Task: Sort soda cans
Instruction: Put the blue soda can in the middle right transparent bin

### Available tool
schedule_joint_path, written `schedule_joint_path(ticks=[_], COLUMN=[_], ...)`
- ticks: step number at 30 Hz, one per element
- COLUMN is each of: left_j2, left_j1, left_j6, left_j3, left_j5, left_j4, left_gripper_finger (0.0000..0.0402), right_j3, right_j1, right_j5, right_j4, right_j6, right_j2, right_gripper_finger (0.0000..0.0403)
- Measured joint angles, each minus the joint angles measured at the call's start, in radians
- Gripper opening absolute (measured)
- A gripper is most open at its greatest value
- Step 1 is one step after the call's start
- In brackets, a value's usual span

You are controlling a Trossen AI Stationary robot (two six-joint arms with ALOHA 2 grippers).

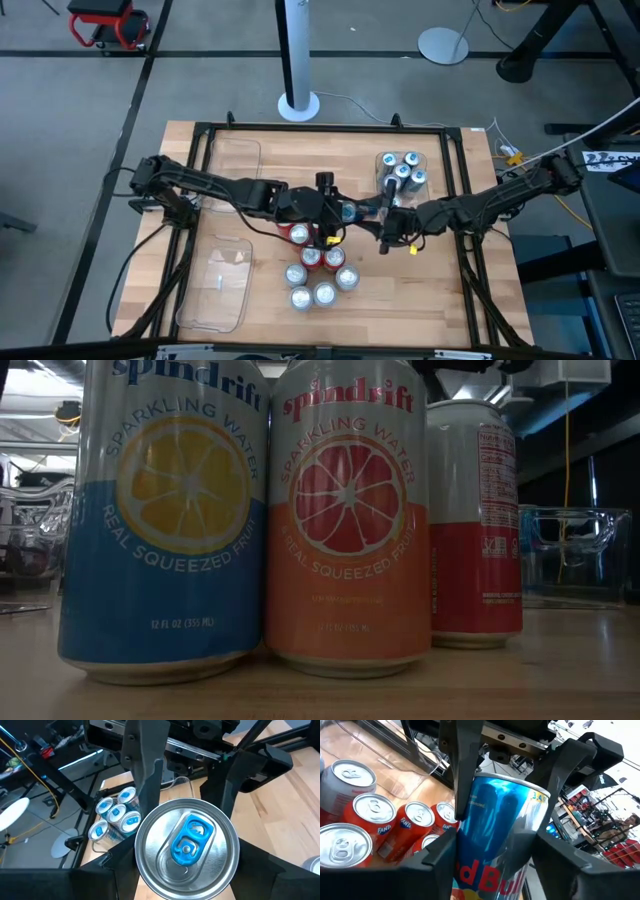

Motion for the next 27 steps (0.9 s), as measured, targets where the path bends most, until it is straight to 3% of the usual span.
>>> schedule_joint_path(ticks=[4, 12, 16, 21, 27], left_j2=[0.0, 0.001, 0.002, 0.002, 0.002], left_j1=[0.001, 0.002, 0.002, 0.002, -0.006], left_j6=[0.0, -0.012, -0.009, -0.006, -0.001], left_j3=[0.0, 0.0, 0.0, 0.0, 0.004], left_j5=[0.001, 0.022, 0.021, 0.021, 0.027], left_j4=[0.004, 0.009, 0.016, 0.02, 0.047], left_gripper_finger=[0.0228, 0.0228, 0.0228, 0.0228, 0.0228], right_j3=[0.0, 0.0, 0.0, 0.002, -0.001], right_j1=[0.0, -0.004, -0.006, -0.006, -0.007], right_j5=[-0.003, -0.016, -0.011, -0.007, 0.016], right_j4=[0.001, -0.026, -0.025, -0.013, -0.078], right_j6=[0.0, 0.009, 0.013, 0.041, 0.058], right_j2=[0.001, 0.004, 0.004, 0.026, 0.042], right_gripper_finger=[0.0214, 0.0323, 0.0358, 0.0367, 0.0352])
